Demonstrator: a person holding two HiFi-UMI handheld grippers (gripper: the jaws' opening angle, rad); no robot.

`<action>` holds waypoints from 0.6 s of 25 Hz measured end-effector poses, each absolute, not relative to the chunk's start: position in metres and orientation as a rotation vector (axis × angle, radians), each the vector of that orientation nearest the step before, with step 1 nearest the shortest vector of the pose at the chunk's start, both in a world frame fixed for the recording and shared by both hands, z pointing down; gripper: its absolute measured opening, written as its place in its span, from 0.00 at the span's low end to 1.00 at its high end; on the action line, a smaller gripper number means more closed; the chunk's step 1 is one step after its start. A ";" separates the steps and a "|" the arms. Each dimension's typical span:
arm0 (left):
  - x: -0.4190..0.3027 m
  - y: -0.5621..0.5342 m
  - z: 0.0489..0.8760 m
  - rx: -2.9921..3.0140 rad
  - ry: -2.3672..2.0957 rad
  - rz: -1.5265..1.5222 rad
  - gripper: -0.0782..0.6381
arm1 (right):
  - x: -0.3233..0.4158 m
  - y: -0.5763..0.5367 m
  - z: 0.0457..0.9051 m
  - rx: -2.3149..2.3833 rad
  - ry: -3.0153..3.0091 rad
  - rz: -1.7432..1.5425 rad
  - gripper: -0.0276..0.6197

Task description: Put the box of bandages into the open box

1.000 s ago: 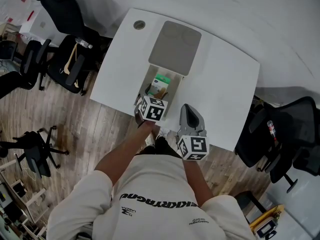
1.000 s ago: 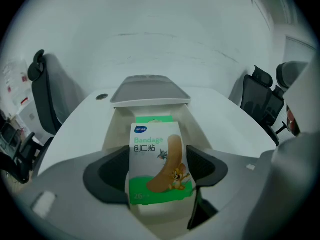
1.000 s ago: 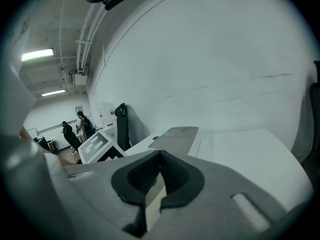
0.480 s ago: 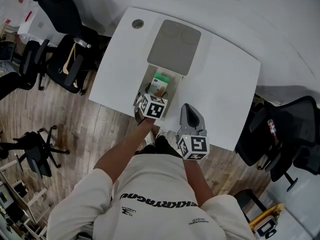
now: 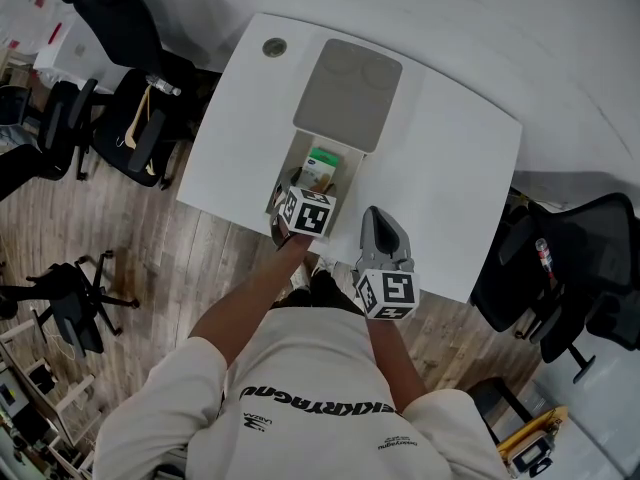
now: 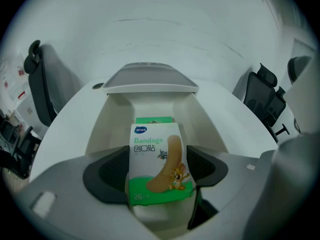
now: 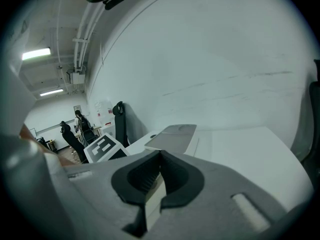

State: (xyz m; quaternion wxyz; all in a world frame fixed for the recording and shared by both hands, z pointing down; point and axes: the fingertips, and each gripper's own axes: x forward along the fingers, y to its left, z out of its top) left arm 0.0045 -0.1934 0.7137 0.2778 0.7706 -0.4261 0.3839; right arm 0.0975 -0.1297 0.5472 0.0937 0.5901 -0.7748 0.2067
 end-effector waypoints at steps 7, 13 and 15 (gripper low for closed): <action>0.005 -0.193 0.718 2.040 -1.139 1.029 0.61 | 0.097 -0.131 0.548 1.751 -2.294 0.620 0.04; 0.006 -0.192 0.721 2.024 -1.134 1.039 0.61 | 0.098 -0.129 0.550 1.749 -2.290 0.628 0.04; 0.006 -0.193 0.721 2.018 -1.134 1.041 0.61 | 0.098 -0.130 0.551 1.751 -2.287 0.631 0.04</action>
